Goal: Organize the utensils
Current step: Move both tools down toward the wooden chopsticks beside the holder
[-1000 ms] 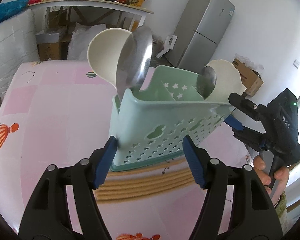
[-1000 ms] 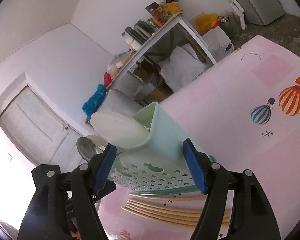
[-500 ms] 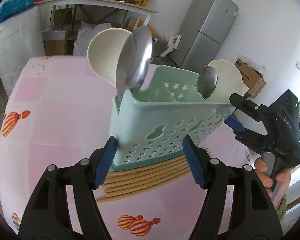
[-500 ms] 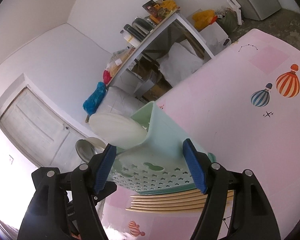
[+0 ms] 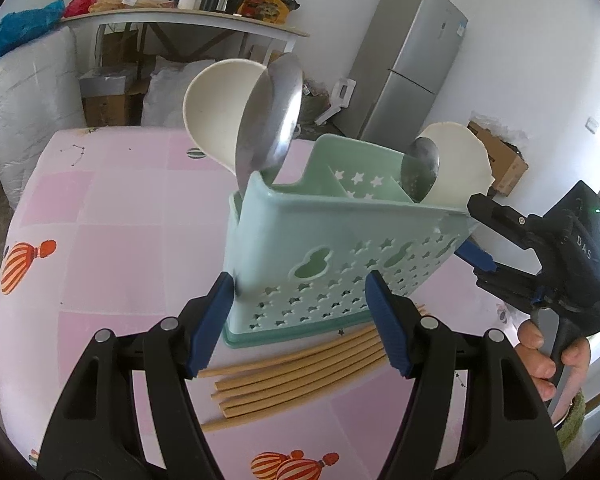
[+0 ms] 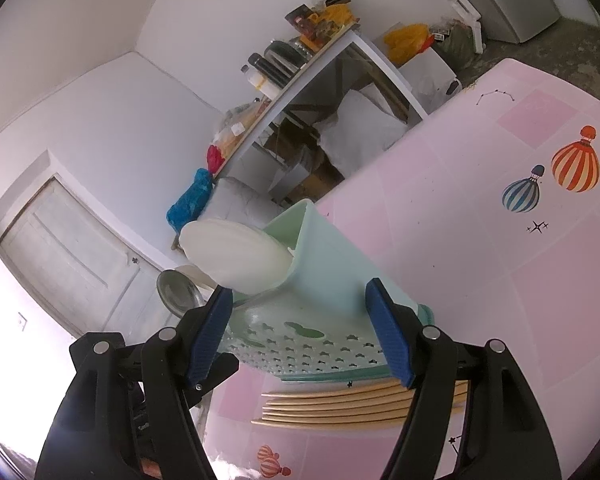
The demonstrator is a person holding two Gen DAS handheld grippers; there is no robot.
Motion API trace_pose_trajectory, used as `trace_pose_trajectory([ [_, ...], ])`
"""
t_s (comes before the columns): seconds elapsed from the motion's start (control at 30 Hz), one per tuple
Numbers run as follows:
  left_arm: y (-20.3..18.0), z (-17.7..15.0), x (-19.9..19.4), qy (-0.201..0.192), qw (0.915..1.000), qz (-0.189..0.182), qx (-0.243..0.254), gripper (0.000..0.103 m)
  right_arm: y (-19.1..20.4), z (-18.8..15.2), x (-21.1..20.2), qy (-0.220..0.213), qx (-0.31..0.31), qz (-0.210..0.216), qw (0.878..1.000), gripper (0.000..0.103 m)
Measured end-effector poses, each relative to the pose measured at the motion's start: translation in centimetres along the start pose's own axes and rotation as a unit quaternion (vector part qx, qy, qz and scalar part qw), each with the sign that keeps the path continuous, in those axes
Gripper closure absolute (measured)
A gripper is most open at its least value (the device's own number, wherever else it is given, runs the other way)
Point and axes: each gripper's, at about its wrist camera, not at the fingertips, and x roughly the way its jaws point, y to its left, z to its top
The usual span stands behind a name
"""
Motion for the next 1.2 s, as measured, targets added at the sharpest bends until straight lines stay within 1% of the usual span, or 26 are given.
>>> trace_pose_trajectory([
  [0.1,0.9,-0.4,0.1,0.008,0.9999,0.009,-0.007,0.035,-0.1,0.2,-0.6,-0.004,-0.001,-0.014,1.000,0.036],
  [0.2,1.5,-1.0,-0.2,0.011,0.9998,0.017,-0.008,0.033,-0.3,0.1,-2.0,-0.015,-0.009,-0.041,0.999,0.036],
  [0.27,1.8,-1.4,-0.4,0.013,0.9996,0.024,-0.005,0.030,-0.7,-0.1,-2.7,-0.019,-0.010,-0.060,0.998,0.034],
  [0.33,2.3,-1.9,-0.4,0.019,0.9994,0.031,-0.003,0.029,-1.1,-0.5,-3.3,-0.018,-0.009,-0.075,0.997,0.033],
  [0.5,3.5,-2.7,0.2,0.036,0.9978,0.056,-0.002,0.029,-2.0,-2.0,-4.0,0.002,-0.009,-0.123,0.992,0.033],
  [0.63,4.0,-2.9,0.7,0.038,0.9962,0.078,0.007,0.029,-2.3,-3.9,-4.2,0.022,-0.019,-0.158,0.987,0.033],
  [0.77,4.3,-3.2,1.0,0.040,0.9952,0.088,0.010,0.029,-2.3,-5.9,-4.2,0.043,-0.032,-0.185,0.981,0.033],
  [0.93,4.9,-3.6,1.2,0.049,0.9952,0.084,-0.006,0.029,-2.4,-7.4,-3.4,0.068,-0.040,-0.204,0.976,0.030],
  [1.03,5.1,-3.6,1.4,0.052,0.9950,0.085,-0.013,0.029,-2.6,-8.3,-3.2,0.078,-0.039,-0.206,0.975,0.028],
  [1.2,5.9,-3.8,1.8,0.062,0.9943,0.080,-0.032,0.029,-2.2,-9.1,-3.0,0.081,-0.050,-0.214,0.972,0.023],
])
